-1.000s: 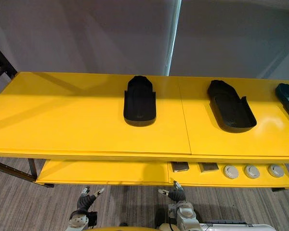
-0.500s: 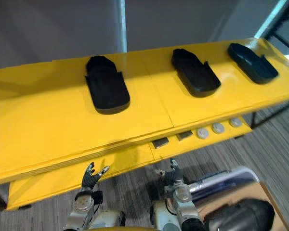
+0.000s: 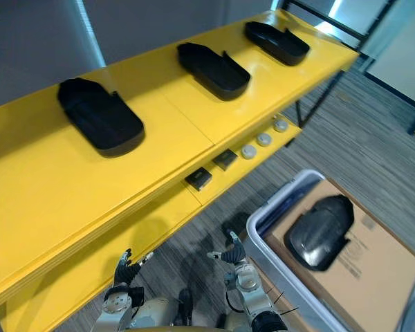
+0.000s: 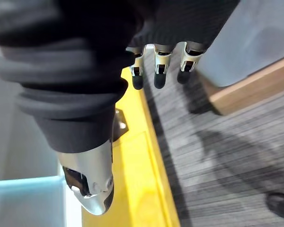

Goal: Walk over and take plastic housings, then place them on the shelf

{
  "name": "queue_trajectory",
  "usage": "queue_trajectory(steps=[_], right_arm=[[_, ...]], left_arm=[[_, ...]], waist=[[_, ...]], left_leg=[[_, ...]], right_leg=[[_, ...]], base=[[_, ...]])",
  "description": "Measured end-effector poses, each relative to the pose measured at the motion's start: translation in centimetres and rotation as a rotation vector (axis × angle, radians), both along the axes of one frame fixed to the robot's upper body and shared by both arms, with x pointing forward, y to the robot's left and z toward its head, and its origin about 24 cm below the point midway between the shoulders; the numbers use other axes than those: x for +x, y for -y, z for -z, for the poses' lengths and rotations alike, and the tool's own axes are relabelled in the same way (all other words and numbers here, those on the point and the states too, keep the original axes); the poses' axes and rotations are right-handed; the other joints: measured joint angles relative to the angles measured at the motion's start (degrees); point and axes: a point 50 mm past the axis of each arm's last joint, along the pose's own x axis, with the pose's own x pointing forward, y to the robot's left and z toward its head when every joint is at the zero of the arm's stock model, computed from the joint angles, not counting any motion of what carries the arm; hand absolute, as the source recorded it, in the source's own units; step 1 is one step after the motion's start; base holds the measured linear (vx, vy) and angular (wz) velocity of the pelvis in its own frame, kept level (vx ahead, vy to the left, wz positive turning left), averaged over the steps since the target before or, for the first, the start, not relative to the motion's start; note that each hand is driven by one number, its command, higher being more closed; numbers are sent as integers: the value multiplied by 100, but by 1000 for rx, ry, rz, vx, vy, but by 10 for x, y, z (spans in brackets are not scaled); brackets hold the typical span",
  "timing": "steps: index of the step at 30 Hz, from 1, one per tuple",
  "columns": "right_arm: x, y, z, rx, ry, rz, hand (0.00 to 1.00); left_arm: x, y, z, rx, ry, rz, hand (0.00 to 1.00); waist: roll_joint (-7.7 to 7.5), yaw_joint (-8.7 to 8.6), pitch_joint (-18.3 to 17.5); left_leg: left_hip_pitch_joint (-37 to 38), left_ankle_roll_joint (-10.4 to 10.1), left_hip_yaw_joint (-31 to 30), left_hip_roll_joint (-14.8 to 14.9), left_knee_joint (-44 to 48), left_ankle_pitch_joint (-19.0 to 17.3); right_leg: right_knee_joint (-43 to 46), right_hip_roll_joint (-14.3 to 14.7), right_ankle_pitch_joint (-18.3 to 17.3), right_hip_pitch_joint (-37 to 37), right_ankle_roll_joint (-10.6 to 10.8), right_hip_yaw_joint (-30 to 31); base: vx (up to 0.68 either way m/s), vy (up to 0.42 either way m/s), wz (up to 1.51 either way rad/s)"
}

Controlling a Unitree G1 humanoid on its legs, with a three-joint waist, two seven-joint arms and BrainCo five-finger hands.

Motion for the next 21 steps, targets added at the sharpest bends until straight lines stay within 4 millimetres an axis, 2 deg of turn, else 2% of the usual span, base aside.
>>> queue_trajectory(steps=[1, 3, 7, 9, 10, 12, 14, 15, 16, 17, 18, 19, 21], right_arm=[[-4, 7, 4, -7, -21, 27, 0], [-13, 21, 9, -19, -46, 78, 0], [-31, 41, 17, -8, -91, 186, 0], [-37, 52, 19, -4, -104, 254, 0], [-37, 55, 19, -6, -101, 271, 0], [-35, 61, 17, 8, -90, 325, 0], [-33, 61, 16, 23, -84, 349, 0], [-31, 60, 16, 30, -81, 351, 0], [-31, 60, 15, 31, -80, 351, 0], [-32, 59, 16, 32, -83, 352, 0], [-34, 61, 17, 27, -90, 355, 0], [-34, 62, 17, 25, -89, 355, 0], [-34, 63, 17, 26, -88, 358, 0]], left_arm=[[-3, -1, 3, -2, -22, -2, 0], [-10, -3, 8, -3, -50, -13, 0], [-20, -5, 12, -16, -81, -33, 0], [-30, -7, 16, -17, -112, -49, 0], [-30, -7, 16, -16, -115, -50, 0], [-31, -11, 16, -13, -117, -66, 0], [-28, -19, 14, 2, -112, -78, 0], [-27, -24, 13, 15, -110, -84, 0], [-26, -27, 12, 22, -107, -81, 0], [-23, -31, 10, 37, -100, -74, 0], [-18, -33, 9, 46, -92, -66, 0], [-17, -34, 8, 48, -88, -65, 0], [-11, -30, 7, 39, -78, -58, 0]], waist=[[58, -23, -15], [155, -29, -78], [190, -92, -84], [259, -203, -120], [279, -208, -117], [380, -199, -100], [399, -254, -97], [391, -307, -98], [377, -326, -94], [311, -362, -101], [312, -352, -98], [337, -348, -102], [405, -361, -98]], left_leg=[[4, -169, -75, 11, -11, 124], [150, -232, -281, 7, -265, 216], [465, -362, 94, 99, -833, 314], [525, -440, 518, 223, -917, 269], [544, -490, 669, 268, -937, 236], [654, -490, 1283, 462, -1027, 218], [683, -533, 1607, 606, -1000, 170], [679, -553, 1781, 709, -934, 160], [670, -551, 1845, 757, -848, 161], [674, -539, 1878, 792, -671, 167], [681, -539, 1724, 853, -548, 168], [682, -541, 1570, 897, -522, 166], [668, -721, 1357, 1160, -421, 56]], right_leg=[[-123, 7, 145, -4, -51, 116], [-247, 71, 263, -44, -78, 371], [-348, 142, 375, -144, -181, 702], [-318, 168, 418, -289, -262, 739], [-280, 101, 429, -332, -320, 570], [6, -399, 478, -542, -544, -862], [-1, -639, 600, -528, -733, -1788], [-11, -710, 668, -535, -726, -2122], [-32, -719, 729, -530, -661, -2193], [-101, -719, 1044, -521, -508, -2138], [-100, -664, 1130, -519, -239, -2035], [-113, -587, 1123, -511, -242, -1995], [-286, -329, 1076, -414, -294, -1973]], base=[[-171, -66, -62], [-179, -78, -76], [-124, -39, -70], [-84, -43, -91], [-49, -34, -120], [-27, -7, -141], [23, -30, -116], [58, -64, -94], [87, -103, -78], [107, -135, -60], [89, -114, -56], [122, -184, -47], [148, -201, -30]])
